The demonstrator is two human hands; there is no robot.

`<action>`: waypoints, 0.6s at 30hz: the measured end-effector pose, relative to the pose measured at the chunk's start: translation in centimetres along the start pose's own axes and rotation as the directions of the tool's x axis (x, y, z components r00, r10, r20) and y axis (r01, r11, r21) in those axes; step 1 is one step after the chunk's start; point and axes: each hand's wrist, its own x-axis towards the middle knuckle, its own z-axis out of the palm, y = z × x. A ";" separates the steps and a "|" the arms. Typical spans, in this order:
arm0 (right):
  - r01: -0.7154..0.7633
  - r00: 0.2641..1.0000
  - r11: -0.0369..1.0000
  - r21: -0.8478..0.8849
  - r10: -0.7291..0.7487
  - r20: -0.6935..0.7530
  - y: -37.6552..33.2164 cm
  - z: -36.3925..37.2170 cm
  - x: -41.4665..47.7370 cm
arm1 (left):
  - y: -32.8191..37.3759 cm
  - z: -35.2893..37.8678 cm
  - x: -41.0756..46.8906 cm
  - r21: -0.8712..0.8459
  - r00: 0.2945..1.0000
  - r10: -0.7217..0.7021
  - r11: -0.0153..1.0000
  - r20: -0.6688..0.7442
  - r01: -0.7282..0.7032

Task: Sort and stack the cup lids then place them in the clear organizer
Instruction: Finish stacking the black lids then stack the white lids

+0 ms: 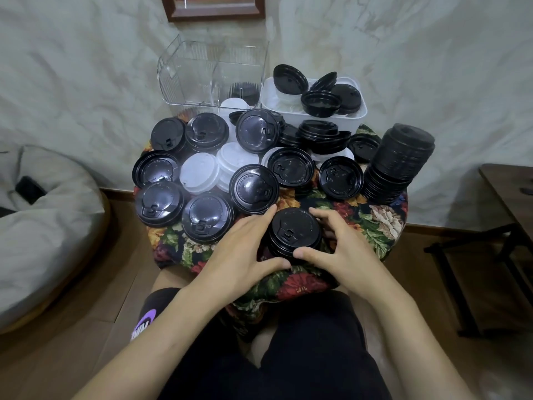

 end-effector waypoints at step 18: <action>0.032 0.982 0.955 0.295 0.025 -0.186 1.7 -1.0 0.4 | 0.1 0.0 0.1 -0.038 1.000 -0.025 0.999 0.003 0.025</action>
